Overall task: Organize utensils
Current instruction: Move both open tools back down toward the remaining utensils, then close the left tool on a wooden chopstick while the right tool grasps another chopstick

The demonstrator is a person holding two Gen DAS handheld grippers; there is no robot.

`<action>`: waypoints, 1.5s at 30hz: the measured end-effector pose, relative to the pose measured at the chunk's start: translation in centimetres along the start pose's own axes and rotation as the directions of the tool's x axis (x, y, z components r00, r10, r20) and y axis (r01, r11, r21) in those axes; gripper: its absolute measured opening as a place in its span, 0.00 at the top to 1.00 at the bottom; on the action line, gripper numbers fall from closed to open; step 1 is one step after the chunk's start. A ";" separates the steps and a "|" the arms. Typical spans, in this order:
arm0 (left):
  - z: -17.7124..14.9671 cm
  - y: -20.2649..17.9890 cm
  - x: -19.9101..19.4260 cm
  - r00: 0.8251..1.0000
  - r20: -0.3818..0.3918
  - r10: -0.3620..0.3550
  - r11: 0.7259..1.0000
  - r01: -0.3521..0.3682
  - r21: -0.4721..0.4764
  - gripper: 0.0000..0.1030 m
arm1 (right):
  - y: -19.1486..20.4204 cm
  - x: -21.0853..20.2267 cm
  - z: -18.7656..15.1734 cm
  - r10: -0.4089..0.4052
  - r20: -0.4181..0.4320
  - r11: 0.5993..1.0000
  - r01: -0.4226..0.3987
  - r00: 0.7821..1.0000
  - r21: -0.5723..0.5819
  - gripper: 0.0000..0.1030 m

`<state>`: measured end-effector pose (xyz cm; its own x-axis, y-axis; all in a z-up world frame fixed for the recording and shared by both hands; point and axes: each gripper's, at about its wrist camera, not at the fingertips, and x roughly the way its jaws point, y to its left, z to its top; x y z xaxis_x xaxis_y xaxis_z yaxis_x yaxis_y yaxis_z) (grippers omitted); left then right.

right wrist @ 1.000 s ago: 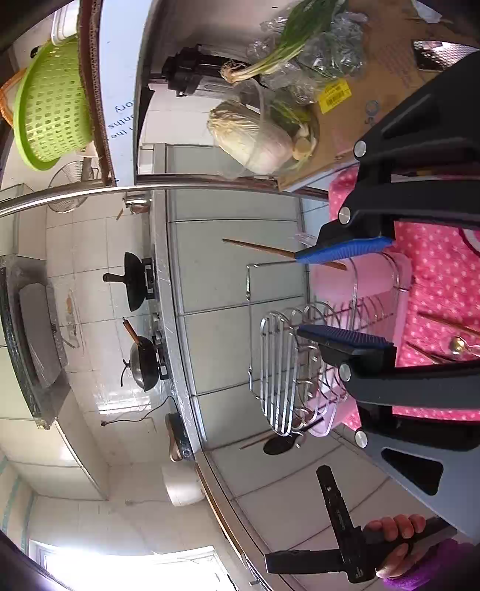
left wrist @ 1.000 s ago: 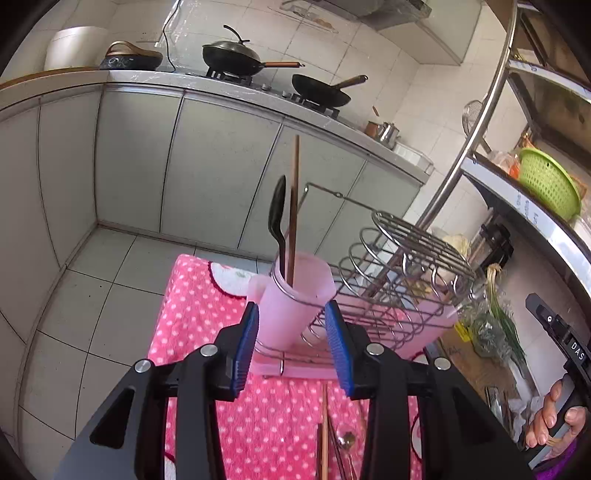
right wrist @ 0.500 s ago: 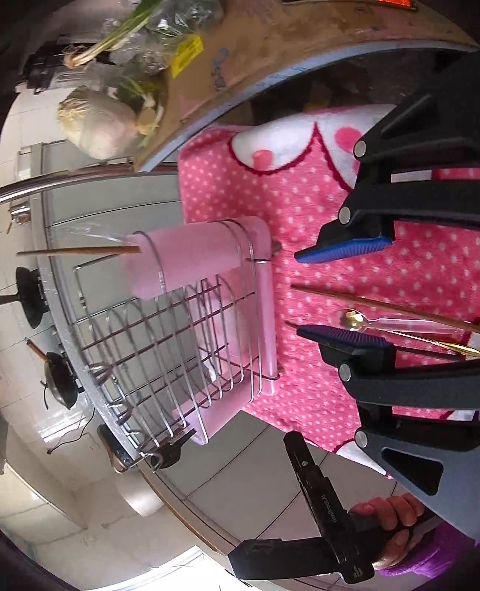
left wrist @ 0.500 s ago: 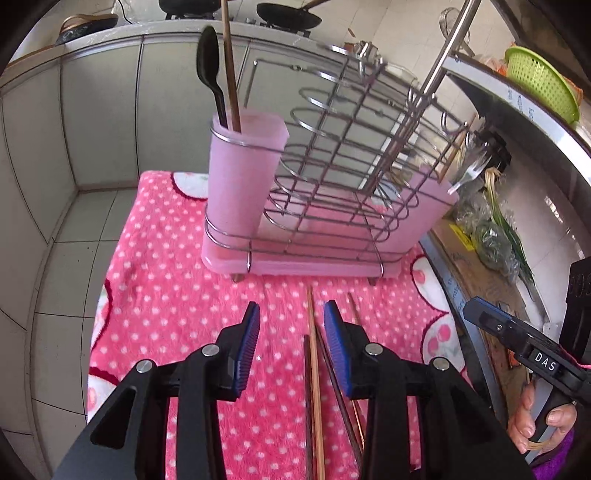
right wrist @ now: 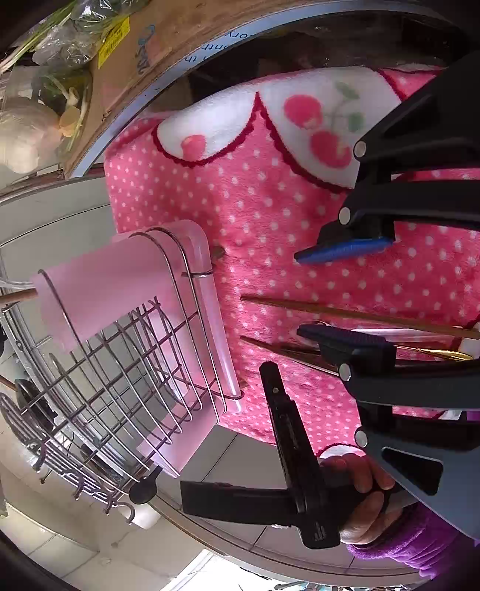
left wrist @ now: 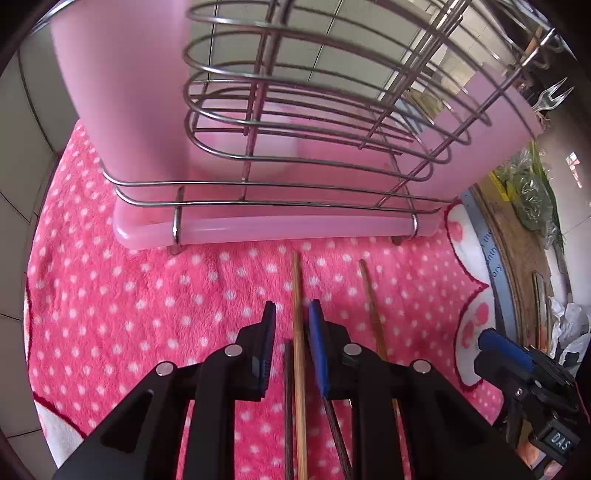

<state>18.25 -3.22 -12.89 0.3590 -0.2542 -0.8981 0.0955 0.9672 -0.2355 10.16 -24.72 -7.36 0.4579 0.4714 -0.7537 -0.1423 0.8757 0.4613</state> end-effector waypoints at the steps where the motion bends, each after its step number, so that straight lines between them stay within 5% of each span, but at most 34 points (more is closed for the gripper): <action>1: 0.2 -0.2 0.7 1.000 -0.014 0.013 1.000 -0.013 0.006 0.83 | -0.1 0.2 0.0 0.001 -0.004 1.000 -0.001 1.000 0.000 0.68; 7: 0.7 -0.8 2.5 0.998 -0.030 0.059 0.998 -0.058 0.017 0.84 | -0.2 1.1 0.1 0.012 -0.029 1.000 -0.012 1.000 0.000 0.76; 10: 0.8 -1.2 2.7 0.996 -0.020 0.082 0.996 -0.081 0.034 0.95 | 0.0 1.6 0.3 0.017 -0.043 1.000 -0.017 0.999 0.001 0.78; 19: 0.5 1.4 -1.7 0.999 0.035 -0.019 0.999 0.021 -0.048 0.95 | 1.5 3.7 1.7 0.015 -0.106 1.000 -0.018 0.994 -0.020 0.78; 25: -0.2 4.5 -4.1 0.998 0.054 -0.024 0.995 0.028 -0.091 0.95 | 2.4 6.7 2.9 -0.023 -0.166 1.000 0.019 0.986 -0.025 0.78; 33: -1.0 8.7 -3.4 0.999 -0.010 -0.033 0.989 0.031 -0.144 0.95 | 3.1 9.9 3.4 -0.121 -0.228 0.993 0.114 0.966 -0.043 0.78; 37: -1.5 8.6 -2.1 0.998 -0.046 -0.043 0.990 0.036 -0.139 0.95 | 3.5 11.0 3.4 -0.172 -0.230 0.985 0.159 0.958 -0.074 0.90; 45: -1.4 8.0 -0.7 0.995 -0.093 -0.025 0.993 0.014 -0.121 0.94 | 3.6 11.4 3.1 -0.163 -0.216 0.986 0.151 0.963 -0.072 0.93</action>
<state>17.47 4.72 -14.65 0.2689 -0.2774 -0.9224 -0.0125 0.9566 -0.2913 17.61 -16.50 -12.79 0.2744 0.3332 -0.9020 -0.1344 0.9421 0.3071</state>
